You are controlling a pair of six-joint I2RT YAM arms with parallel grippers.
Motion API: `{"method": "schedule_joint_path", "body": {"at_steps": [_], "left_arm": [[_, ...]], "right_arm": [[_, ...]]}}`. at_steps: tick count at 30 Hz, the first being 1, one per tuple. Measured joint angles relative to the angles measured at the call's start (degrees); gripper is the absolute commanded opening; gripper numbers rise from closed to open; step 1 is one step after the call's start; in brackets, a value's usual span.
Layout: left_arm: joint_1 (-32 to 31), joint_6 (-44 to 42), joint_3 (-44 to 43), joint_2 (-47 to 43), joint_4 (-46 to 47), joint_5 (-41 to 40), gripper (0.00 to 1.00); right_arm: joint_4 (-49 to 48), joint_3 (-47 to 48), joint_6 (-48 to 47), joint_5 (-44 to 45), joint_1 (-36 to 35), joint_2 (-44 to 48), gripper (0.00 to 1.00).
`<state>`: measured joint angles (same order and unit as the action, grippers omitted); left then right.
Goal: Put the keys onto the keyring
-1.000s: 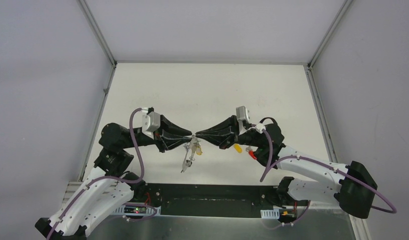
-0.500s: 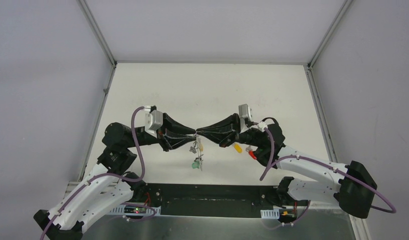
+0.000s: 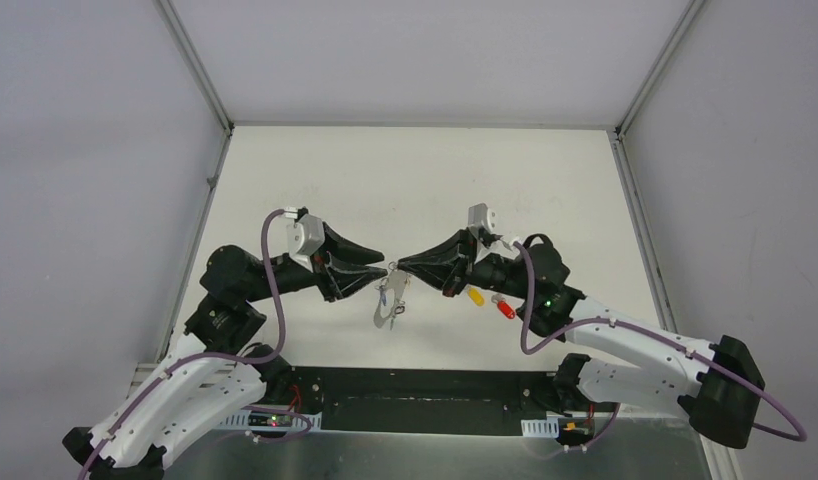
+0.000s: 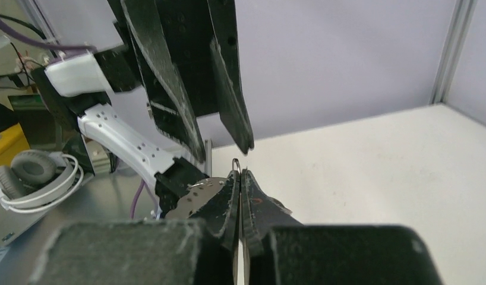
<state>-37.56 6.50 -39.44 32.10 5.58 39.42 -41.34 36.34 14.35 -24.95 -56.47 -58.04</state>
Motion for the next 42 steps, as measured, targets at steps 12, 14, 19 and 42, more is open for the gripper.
{"method": "schedule_joint_path", "body": {"at_steps": [12,14,19,42], "left_arm": [[0.0,-6.84,-12.81,6.88,-20.55,0.42,0.34],[0.0,-8.76,-14.36,9.33,-23.76,2.25,0.34],[0.0,-12.09,-15.61,13.7,-28.63,5.68,0.35],[-5.27,-15.37,-15.02,17.31,-31.08,3.87,0.34]], "right_arm": [[38.51,13.79,-11.32,-2.03,-0.04,0.83,0.0],[41.79,14.8,-12.68,-2.8,-0.04,0.74,0.0],[46.82,14.88,-14.29,-3.89,-0.04,0.44,0.0],[48.54,14.88,-14.49,-4.46,-0.15,-1.27,0.0]]}}
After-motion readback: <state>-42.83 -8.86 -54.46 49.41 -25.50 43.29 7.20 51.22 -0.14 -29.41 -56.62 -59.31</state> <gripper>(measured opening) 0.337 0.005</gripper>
